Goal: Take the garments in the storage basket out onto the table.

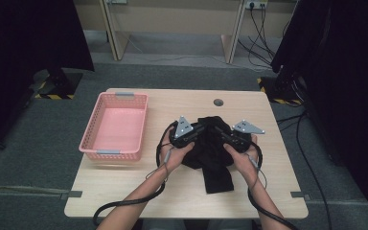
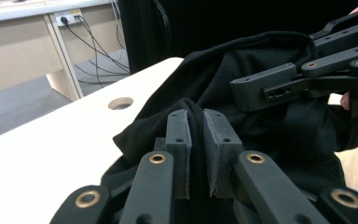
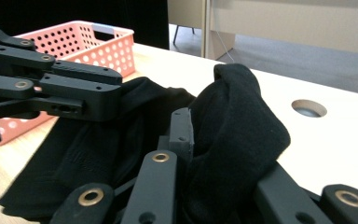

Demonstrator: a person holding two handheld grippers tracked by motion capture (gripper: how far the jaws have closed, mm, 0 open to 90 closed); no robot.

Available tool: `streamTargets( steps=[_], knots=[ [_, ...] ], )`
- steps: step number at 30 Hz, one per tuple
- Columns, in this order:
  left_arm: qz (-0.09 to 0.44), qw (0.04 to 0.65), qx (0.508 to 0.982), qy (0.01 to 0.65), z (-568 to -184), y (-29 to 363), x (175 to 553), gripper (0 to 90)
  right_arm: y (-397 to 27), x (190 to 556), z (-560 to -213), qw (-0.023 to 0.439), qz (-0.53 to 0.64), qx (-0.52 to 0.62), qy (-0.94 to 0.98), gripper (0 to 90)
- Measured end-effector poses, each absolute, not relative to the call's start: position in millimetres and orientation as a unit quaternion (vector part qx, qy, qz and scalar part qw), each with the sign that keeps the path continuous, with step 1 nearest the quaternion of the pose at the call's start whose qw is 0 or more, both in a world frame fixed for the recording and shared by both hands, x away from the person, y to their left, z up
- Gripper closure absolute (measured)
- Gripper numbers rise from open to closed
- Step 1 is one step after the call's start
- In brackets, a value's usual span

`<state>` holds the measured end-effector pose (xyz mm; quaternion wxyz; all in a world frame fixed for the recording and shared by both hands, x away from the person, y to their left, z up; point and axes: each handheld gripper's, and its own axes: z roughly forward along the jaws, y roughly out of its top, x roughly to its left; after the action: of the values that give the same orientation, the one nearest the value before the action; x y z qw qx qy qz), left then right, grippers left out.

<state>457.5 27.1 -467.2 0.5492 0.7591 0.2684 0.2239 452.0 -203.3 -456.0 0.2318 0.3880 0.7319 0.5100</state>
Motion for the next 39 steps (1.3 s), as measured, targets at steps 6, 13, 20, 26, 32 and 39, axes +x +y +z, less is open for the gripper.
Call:
streamTargets(
  steps=[6,13,20,26,32,39],
  knots=[
    [0.220,0.548,0.760,0.271,-471,25,457,79.7,-206,452,-463,0.234,0.498,0.395,0.736,81.0],
    [0.211,0.543,0.766,0.272,-482,19,457,78.6,-207,452,-474,0.230,0.483,0.402,0.743,80.5],
    [0.207,0.540,0.769,0.274,-488,17,456,77.6,-206,451,-484,0.224,0.474,0.407,0.748,79.7],
    [0.206,0.537,0.770,0.276,-493,16,456,75.0,-205,451,-488,0.222,0.471,0.410,0.749,78.3],
    [0.202,0.535,0.771,0.279,-497,14,455,72.1,-204,452,-493,0.222,0.466,0.415,0.749,76.2],
    [0.202,0.528,0.776,0.280,-503,13,454,66.4,-202,453,-500,0.219,0.456,0.421,0.753,72.8]
  ],
)
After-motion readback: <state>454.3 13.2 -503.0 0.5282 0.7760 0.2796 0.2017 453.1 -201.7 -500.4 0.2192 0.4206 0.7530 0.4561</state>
